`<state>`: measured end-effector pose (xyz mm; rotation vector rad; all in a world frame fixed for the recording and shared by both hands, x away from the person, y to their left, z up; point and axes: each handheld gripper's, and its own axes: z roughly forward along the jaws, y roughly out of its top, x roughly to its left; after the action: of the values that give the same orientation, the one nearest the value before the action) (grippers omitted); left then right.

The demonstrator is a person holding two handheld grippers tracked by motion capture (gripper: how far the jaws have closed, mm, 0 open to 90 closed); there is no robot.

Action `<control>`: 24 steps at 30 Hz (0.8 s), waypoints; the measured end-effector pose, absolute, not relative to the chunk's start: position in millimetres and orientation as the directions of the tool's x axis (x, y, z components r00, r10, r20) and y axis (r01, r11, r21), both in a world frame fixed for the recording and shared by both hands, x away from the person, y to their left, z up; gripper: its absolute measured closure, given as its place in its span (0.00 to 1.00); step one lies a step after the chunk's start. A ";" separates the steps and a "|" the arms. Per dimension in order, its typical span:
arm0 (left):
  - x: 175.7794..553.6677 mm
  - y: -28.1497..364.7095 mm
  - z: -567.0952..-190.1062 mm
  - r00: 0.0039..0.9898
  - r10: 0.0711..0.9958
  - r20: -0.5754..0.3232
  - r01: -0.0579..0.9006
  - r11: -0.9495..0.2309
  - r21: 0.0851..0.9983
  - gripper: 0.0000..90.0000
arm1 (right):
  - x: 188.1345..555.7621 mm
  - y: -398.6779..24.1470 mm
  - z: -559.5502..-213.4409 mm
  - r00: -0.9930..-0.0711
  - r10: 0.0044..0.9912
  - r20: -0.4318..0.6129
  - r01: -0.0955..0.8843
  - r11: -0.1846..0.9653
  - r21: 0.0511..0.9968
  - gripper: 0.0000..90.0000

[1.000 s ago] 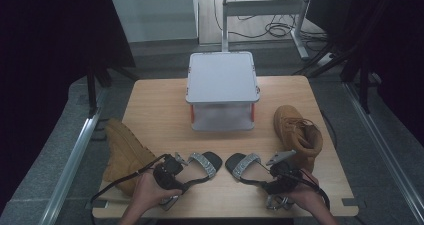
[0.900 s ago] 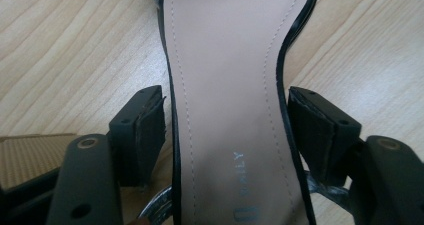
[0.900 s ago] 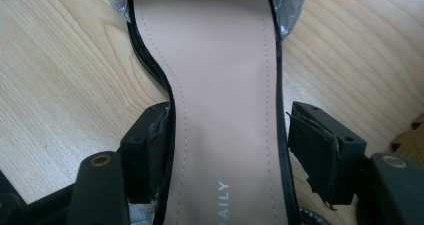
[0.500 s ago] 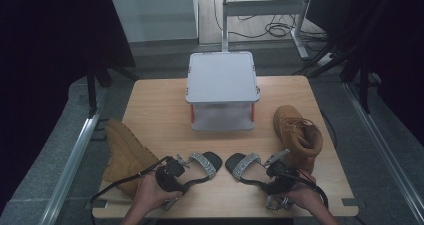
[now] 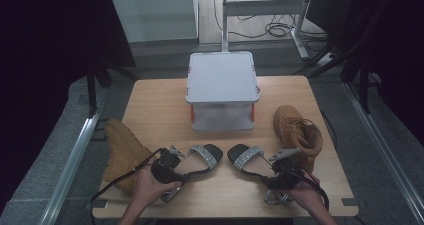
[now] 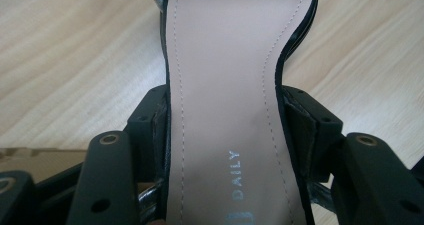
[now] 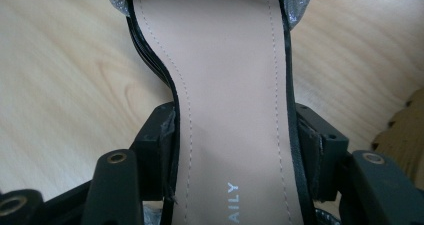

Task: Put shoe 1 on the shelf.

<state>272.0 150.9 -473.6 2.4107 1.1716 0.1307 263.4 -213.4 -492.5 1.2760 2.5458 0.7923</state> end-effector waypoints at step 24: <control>297.8 155.6 -435.3 0.522 0.836 -0.170 0.731 -0.335 0.595 0.46 | 286.7 -189.3 -471.7 -0.438 0.876 0.204 0.746 0.227 0.626 0.47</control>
<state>297.8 155.6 -435.3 2.1399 1.2688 0.2190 286.7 -189.3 -471.7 1.5455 2.3038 1.0029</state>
